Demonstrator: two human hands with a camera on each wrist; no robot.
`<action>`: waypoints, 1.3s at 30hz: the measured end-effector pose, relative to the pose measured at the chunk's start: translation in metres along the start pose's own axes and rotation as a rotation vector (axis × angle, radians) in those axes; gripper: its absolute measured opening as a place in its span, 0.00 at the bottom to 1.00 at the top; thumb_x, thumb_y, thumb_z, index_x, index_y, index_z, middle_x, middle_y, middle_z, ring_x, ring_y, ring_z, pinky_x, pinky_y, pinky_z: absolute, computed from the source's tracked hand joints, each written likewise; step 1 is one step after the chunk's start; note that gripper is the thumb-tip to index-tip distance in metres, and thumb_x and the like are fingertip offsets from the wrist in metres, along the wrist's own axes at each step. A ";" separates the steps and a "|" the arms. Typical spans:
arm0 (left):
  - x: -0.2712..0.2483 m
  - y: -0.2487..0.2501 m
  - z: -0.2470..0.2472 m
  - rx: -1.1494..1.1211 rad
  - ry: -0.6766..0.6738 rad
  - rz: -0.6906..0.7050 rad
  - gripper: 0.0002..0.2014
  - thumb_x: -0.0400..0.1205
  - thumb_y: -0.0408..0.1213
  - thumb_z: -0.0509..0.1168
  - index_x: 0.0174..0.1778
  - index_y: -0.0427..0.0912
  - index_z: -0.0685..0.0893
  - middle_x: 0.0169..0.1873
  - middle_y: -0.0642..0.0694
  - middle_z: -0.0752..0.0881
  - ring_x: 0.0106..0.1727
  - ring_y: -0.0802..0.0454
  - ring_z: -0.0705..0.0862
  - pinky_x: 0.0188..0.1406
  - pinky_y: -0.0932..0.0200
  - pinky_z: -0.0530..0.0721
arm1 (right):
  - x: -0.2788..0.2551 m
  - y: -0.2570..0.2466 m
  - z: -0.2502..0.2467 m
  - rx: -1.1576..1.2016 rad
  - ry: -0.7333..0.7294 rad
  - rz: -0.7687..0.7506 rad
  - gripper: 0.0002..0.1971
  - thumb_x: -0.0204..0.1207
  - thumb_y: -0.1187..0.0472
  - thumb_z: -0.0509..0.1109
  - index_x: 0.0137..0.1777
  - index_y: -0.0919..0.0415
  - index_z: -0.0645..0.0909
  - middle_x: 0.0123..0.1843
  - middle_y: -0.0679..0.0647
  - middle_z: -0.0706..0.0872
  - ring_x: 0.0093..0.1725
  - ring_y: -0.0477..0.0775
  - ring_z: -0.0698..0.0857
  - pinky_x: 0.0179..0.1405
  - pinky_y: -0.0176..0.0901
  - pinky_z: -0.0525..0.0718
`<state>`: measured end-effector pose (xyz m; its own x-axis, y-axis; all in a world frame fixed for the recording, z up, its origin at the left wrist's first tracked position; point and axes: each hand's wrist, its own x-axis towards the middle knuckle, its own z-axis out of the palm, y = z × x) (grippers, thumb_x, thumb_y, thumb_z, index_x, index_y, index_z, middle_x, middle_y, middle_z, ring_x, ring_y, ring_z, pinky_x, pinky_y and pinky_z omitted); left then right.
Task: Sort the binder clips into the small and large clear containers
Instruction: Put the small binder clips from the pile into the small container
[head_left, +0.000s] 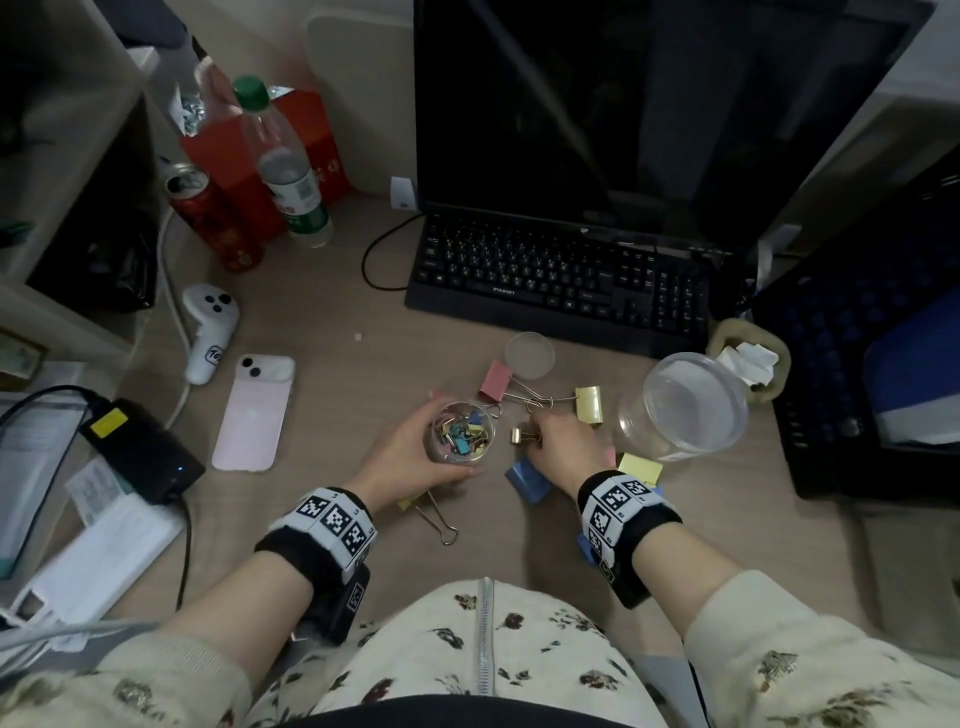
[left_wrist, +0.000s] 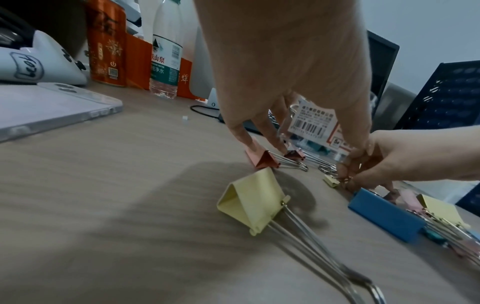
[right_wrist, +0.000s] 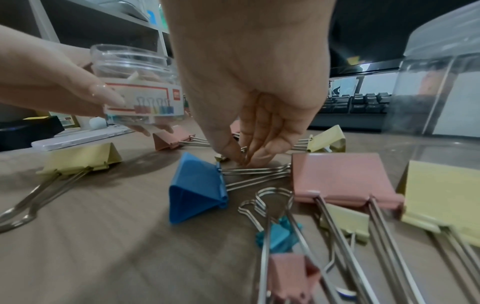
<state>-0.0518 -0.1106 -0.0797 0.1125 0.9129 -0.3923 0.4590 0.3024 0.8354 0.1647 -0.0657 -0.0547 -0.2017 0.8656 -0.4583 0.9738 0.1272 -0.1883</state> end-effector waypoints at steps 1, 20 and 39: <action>0.000 0.000 -0.001 -0.001 0.004 -0.001 0.52 0.48 0.71 0.80 0.71 0.68 0.72 0.64 0.66 0.82 0.65 0.63 0.81 0.70 0.50 0.81 | -0.001 0.000 -0.001 -0.010 0.004 0.008 0.14 0.78 0.62 0.62 0.63 0.58 0.78 0.59 0.59 0.85 0.58 0.62 0.84 0.44 0.47 0.76; -0.007 0.002 0.015 0.178 0.011 0.051 0.46 0.52 0.67 0.80 0.68 0.66 0.74 0.60 0.63 0.85 0.63 0.60 0.84 0.68 0.48 0.81 | -0.048 -0.024 -0.007 0.378 0.335 -0.360 0.10 0.78 0.56 0.71 0.56 0.59 0.85 0.54 0.52 0.86 0.56 0.53 0.82 0.58 0.52 0.80; -0.021 0.010 0.058 0.139 -0.119 0.118 0.43 0.58 0.54 0.85 0.69 0.55 0.77 0.62 0.59 0.84 0.62 0.62 0.82 0.65 0.64 0.78 | -0.094 0.030 0.024 0.292 0.589 -0.232 0.17 0.81 0.51 0.57 0.49 0.59 0.86 0.47 0.51 0.87 0.49 0.54 0.81 0.49 0.47 0.74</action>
<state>0.0015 -0.1428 -0.0854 0.2723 0.8983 -0.3448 0.5529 0.1472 0.8201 0.2109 -0.1549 -0.0380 -0.2309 0.9607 0.1540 0.8276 0.2771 -0.4881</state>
